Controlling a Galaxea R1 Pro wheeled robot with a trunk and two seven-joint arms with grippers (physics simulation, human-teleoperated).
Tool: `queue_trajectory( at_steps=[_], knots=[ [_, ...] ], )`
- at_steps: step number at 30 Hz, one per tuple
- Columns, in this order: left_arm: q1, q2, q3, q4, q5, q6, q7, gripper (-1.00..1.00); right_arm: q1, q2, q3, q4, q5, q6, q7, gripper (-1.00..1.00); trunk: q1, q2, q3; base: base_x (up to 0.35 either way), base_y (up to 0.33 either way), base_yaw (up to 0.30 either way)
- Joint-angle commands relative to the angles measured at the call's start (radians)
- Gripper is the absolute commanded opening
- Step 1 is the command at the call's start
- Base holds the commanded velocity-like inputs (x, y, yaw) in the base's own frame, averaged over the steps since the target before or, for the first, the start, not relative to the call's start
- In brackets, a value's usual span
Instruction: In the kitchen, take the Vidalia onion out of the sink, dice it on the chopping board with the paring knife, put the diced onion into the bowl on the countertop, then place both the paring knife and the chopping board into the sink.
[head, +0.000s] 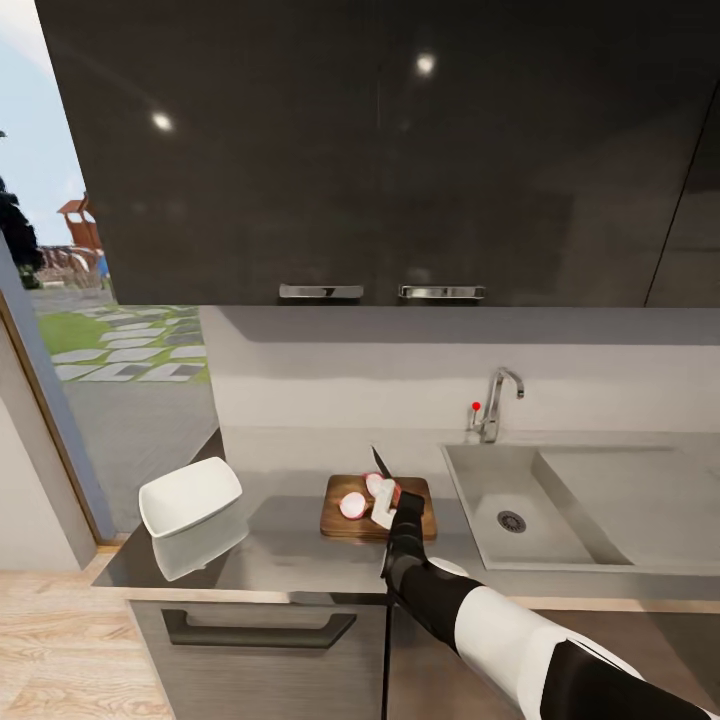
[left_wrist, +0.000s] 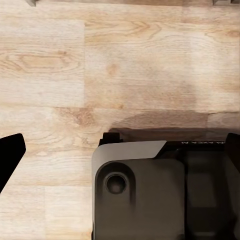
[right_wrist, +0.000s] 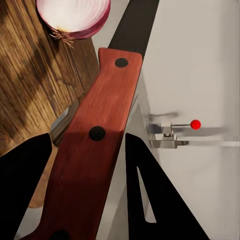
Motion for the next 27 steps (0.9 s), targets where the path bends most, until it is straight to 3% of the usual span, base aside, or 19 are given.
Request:
queue_trajectory(
  at_steps=[1, 27],
  knots=[
    [-0.001, 0.000, -0.007, 0.004, 0.008, -0.006, -0.003, 1.00, -0.001, 0.000, 0.006, 0.001, 0.003, 0.007, 0.000, -1.00, 0.000, -0.001, 0.000, 0.000, 0.000, 0.000],
    [-0.001, -0.001, -0.007, 0.004, 0.008, -0.006, -0.003, 1.00, -0.001, 0.000, 0.008, 0.016, 0.000, 0.002, 0.006, -1.00, 0.000, -0.001, 0.000, 0.000, 0.000, 0.000]
  ],
)
